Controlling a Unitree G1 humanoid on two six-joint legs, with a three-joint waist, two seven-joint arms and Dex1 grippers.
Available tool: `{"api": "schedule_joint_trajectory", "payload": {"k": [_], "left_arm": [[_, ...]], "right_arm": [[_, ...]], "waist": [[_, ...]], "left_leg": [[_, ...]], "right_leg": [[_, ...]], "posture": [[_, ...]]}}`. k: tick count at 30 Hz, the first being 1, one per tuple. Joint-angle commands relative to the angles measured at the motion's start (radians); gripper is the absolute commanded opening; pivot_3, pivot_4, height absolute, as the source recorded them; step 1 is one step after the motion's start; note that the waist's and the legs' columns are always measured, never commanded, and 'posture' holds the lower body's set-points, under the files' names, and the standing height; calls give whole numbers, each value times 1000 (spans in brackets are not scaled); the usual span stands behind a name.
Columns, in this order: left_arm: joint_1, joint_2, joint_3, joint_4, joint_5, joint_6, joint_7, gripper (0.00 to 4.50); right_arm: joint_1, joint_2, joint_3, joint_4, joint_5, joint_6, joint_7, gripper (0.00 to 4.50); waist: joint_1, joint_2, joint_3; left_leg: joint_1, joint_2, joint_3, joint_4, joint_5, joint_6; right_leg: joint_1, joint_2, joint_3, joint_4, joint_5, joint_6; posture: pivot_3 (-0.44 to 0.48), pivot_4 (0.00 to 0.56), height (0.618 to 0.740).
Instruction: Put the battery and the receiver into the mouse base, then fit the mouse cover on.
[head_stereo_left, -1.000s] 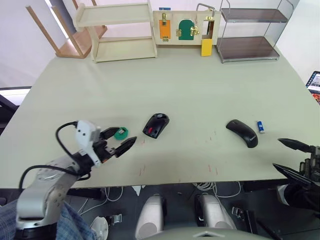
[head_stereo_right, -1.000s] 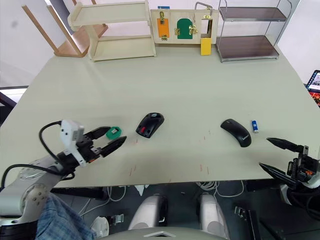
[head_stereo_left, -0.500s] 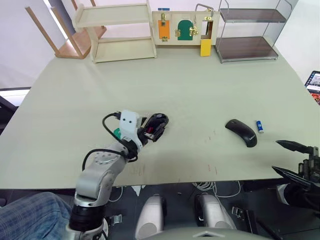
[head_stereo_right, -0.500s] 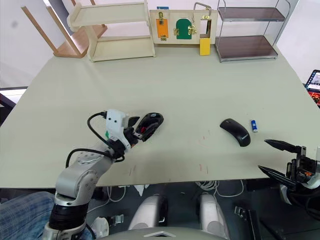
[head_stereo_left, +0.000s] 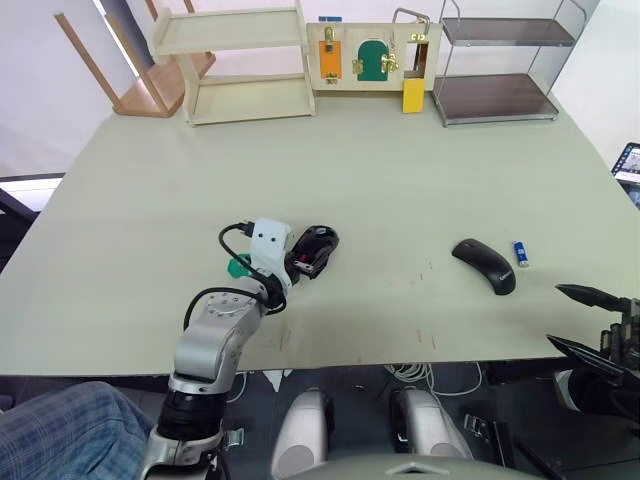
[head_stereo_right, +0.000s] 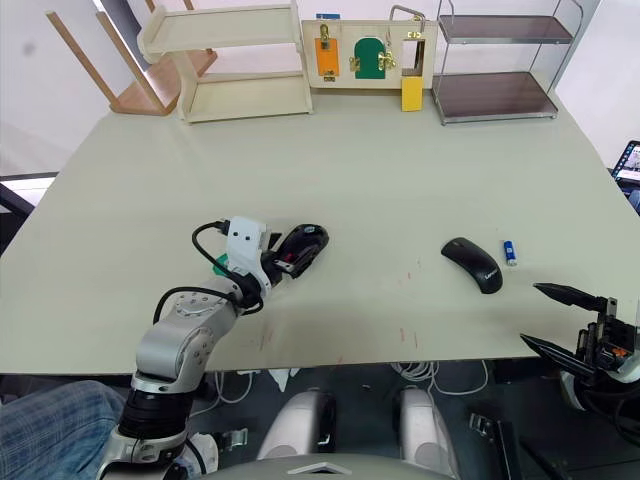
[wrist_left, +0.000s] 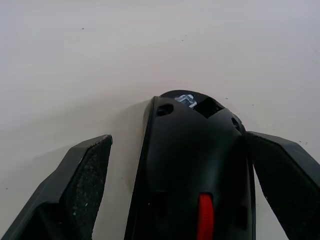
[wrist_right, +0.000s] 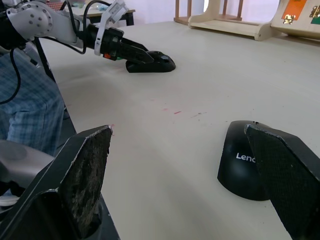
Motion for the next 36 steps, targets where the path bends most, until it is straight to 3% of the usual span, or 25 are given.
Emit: {"api": "schedule_joint_trajectory", "payload": {"k": [1,33,36], "left_arm": [[-22,-7,-16,28,20,-8,-12,4500],[-22,-92,-25,42,73,24,9,4500],[-20,-100,-20,39,76,31,14,3301]], "right_arm": [[2,-16,-21,0,27,-22,6,4461],[-5,-27,-18,29,30,-52,6,4461],[-7,-27,-19,30,30,-52,6,4500]], "waist": [[2,0,0],[0,1,-1],[1,1,-1]], "left_leg": [[0,0,0,0,0,0],[-1,0,-1,1,0,0],[-1,0,-1,1,0,0]], "right_leg": [[0,0,0,0,0,0],[1,0,-1,0,0,1],[1,0,-1,0,0,1]], "posture": [[0,150,740],[0,150,740],[0,150,740]]}}
